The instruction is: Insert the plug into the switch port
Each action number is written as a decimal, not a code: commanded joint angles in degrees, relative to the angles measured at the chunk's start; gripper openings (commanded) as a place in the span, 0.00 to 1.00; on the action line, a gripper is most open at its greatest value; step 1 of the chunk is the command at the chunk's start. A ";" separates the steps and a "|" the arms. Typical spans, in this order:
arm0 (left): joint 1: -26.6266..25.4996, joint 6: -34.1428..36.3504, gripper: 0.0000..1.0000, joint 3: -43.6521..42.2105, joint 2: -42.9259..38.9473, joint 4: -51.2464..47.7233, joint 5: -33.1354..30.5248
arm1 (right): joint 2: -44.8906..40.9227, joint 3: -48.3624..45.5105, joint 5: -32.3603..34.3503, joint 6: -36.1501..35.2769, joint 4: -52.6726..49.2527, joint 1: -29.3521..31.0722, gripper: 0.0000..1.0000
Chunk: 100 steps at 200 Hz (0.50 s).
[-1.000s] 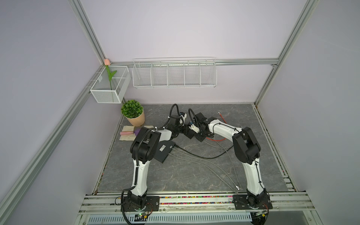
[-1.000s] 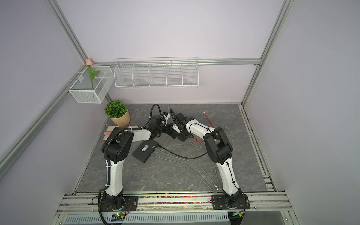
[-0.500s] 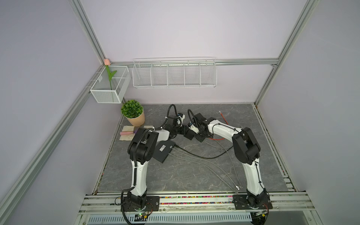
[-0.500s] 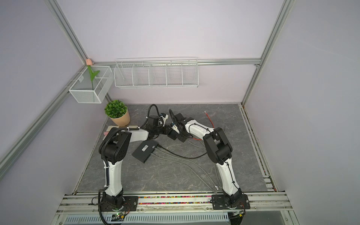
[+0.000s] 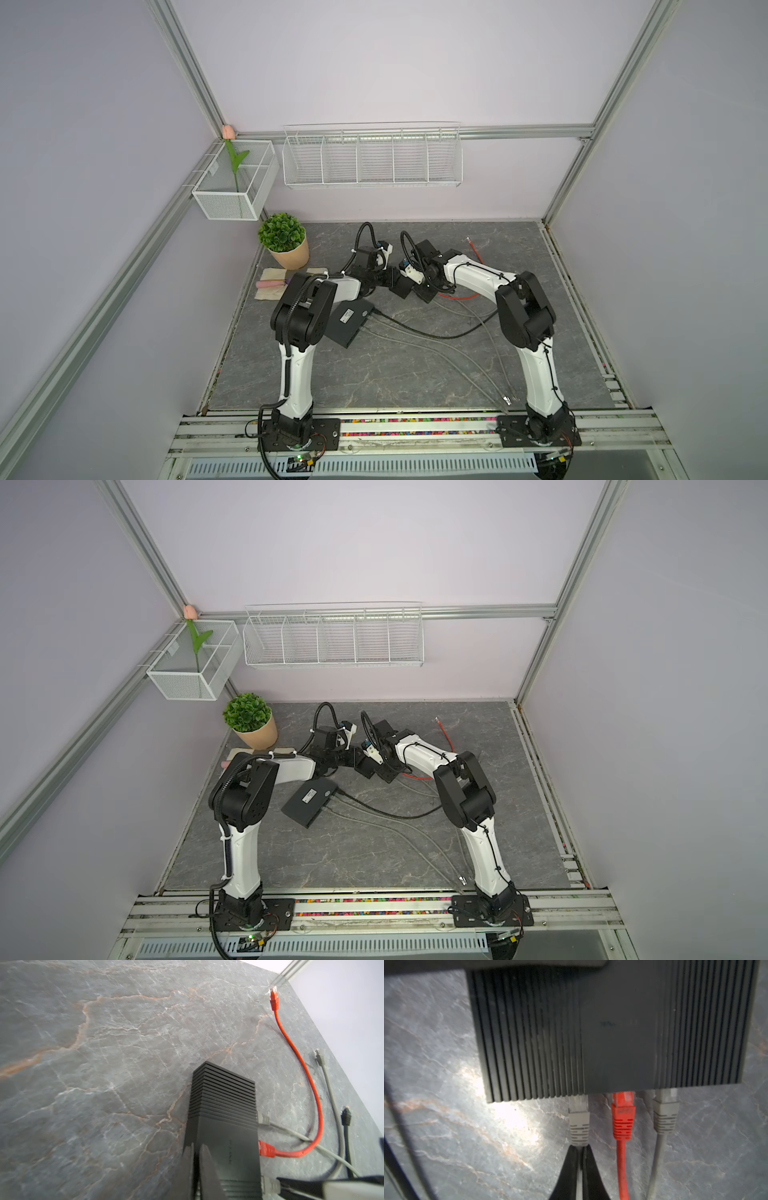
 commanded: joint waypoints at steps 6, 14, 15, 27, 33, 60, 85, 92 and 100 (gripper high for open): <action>-5.13 -0.43 0.08 -2.30 0.88 -5.78 6.39 | 1.89 7.06 -5.13 -0.46 12.84 1.87 0.07; -5.16 -0.48 0.08 -2.45 0.92 -5.73 6.33 | 2.65 8.11 -5.30 -0.43 12.87 2.13 0.07; -5.14 -0.49 0.08 -2.45 0.88 -5.71 6.29 | 2.70 8.23 -5.36 -0.38 12.89 2.14 0.07; -5.13 -0.58 0.08 -2.79 0.88 -5.52 6.14 | 4.02 9.77 -5.50 -0.31 12.49 2.45 0.07; -5.12 -0.59 0.08 -3.02 0.81 -5.38 6.28 | 4.59 10.61 -5.50 -0.32 12.24 2.58 0.07; -4.91 -0.16 0.08 -3.43 0.51 -5.59 6.16 | 6.02 11.99 -4.93 -0.42 11.18 2.81 0.07; -2.45 -1.73 0.08 -4.90 -0.48 -2.79 7.69 | 4.95 10.52 -3.75 -1.03 10.64 2.62 0.08; -1.46 -2.53 0.08 -5.58 -1.09 -1.37 8.07 | 4.53 9.97 -3.41 -1.22 10.50 2.61 0.11; -0.47 -3.13 0.08 -6.33 -1.99 -0.46 8.18 | 4.19 9.55 -2.81 -1.56 10.24 2.67 0.13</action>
